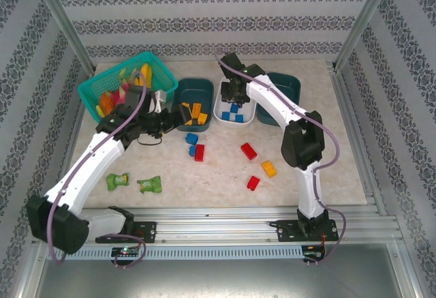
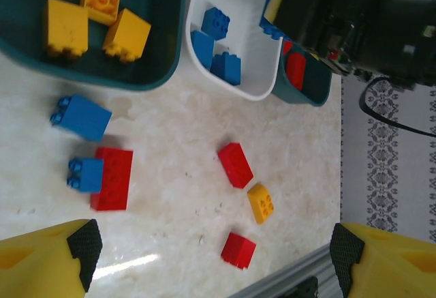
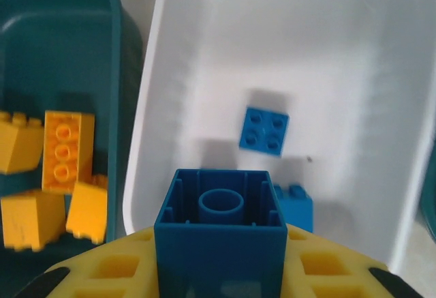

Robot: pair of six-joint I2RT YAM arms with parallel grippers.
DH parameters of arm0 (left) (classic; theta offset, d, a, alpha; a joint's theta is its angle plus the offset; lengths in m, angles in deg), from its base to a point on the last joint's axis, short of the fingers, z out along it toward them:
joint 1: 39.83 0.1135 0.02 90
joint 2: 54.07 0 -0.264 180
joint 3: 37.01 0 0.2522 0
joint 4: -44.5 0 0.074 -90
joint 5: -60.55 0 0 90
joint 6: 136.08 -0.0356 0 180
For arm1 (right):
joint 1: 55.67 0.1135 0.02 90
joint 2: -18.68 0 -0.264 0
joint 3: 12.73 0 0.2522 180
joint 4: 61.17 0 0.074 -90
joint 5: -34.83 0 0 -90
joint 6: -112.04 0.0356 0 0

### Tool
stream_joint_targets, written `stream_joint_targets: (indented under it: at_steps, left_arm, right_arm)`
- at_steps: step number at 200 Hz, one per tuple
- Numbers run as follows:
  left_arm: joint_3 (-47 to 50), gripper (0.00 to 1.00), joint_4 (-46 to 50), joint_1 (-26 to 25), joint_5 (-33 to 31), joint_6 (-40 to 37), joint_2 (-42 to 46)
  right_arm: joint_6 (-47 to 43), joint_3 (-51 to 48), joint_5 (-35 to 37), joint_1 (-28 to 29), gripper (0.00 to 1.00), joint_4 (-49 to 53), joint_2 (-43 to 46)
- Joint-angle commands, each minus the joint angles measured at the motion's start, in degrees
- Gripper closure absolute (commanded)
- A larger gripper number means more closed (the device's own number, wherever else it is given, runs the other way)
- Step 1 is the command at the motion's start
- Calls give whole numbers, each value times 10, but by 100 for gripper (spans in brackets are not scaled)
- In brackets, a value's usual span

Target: Sort the legos into containers by color

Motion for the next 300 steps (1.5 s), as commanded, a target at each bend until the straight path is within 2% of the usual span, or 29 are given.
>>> stream_joint_targets:
  at_steps: [1,45,98,156,192,218,241,270,300]
  left_arm:
    - [-37,11,-48,-11,-6,-12,-46]
    - [-116,12,-53,-28,-19,-23,-142]
    - [-144,12,-43,-35,-24,-30,-179]
    - [-152,12,-19,-36,-32,-40,-175]
    - [-147,12,-1,-39,-32,-43,-157]
    - [-140,13,20,-43,-34,-48,-138]
    - [-119,13,31,-54,-31,-56,-115]
    - [-69,13,34,-88,-15,-88,-85]
    - [0,14,28,-139,-14,-106,-55]
  right_arm:
    - [-15,74,-58,-17,71,17,-63]
    - [14,151,-105,-46,71,28,-153]
    - [40,202,-148,-64,67,49,-212]
    - [26,214,-132,-63,43,58,-172]
    - [18,203,-112,-62,44,69,-96]
    - [0,130,-90,-55,47,50,1]
    - [-29,23,-72,-38,48,31,101]
    - [-43,-180,-48,-2,48,2,242]
    - [14,-400,-38,47,42,18,377]
